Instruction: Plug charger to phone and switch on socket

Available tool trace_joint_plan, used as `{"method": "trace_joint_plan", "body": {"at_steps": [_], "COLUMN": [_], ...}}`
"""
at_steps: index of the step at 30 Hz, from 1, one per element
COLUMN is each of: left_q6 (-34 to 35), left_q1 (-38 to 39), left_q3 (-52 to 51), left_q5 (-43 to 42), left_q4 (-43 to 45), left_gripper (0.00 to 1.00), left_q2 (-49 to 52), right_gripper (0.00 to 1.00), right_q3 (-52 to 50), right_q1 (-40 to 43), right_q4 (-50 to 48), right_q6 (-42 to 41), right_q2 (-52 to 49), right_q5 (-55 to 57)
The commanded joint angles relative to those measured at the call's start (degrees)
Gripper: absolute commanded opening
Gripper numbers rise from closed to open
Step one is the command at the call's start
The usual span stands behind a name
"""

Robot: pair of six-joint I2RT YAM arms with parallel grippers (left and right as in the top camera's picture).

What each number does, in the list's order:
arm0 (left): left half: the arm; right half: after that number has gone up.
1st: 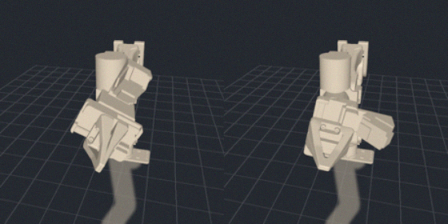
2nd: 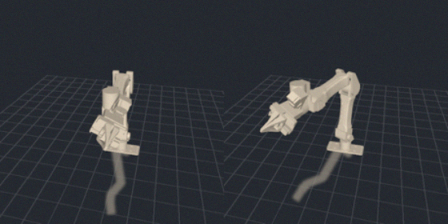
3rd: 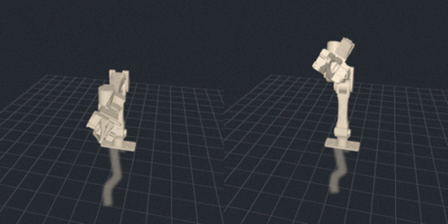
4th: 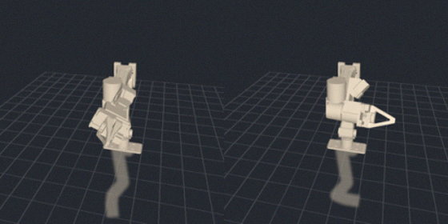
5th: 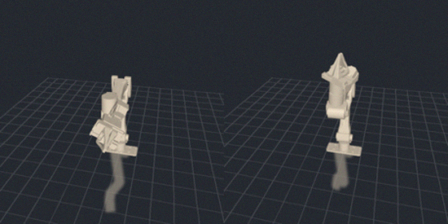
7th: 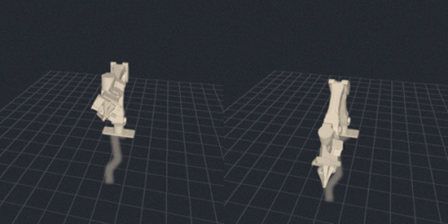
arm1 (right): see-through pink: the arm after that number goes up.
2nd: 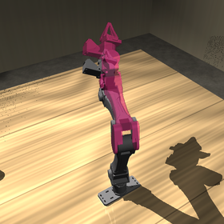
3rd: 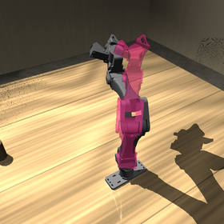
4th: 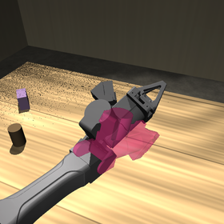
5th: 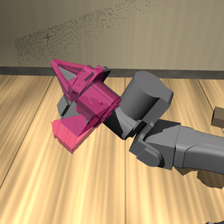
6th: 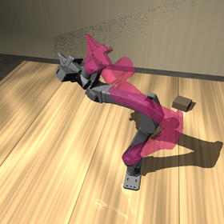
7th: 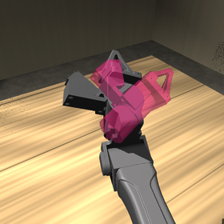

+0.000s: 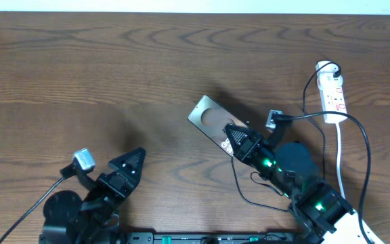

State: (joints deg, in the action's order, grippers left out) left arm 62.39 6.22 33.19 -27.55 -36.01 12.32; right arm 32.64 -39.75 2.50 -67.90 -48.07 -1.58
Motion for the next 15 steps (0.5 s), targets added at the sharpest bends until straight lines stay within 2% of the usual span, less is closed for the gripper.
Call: {"method": "trace_joint_plan", "body": {"at_steps": [1, 7, 15], "left_q6": [2.62, 3.54, 5.84], "left_q1": [0.11, 0.11, 0.11], "left_q3": [-3.61, -10.49, -11.32], "left_q5": [-8.50, -16.87, -21.20], "left_q4": [3.67, 22.23, 32.02], "left_gripper": [0.98, 0.98, 0.98], "left_q2": [1.53, 6.71, 15.69], "right_gripper": [0.01, 0.01, 0.01], "right_q3": [0.24, 0.24, 0.24], "right_q1": [0.33, 0.33, 0.33], "right_q4": [-1.38, -2.19, -5.84], "right_q6": [3.37, 3.72, 2.49], "right_q2": [0.17, 0.28, 0.00], "right_q5": [-0.72, -1.46, -1.51]}}
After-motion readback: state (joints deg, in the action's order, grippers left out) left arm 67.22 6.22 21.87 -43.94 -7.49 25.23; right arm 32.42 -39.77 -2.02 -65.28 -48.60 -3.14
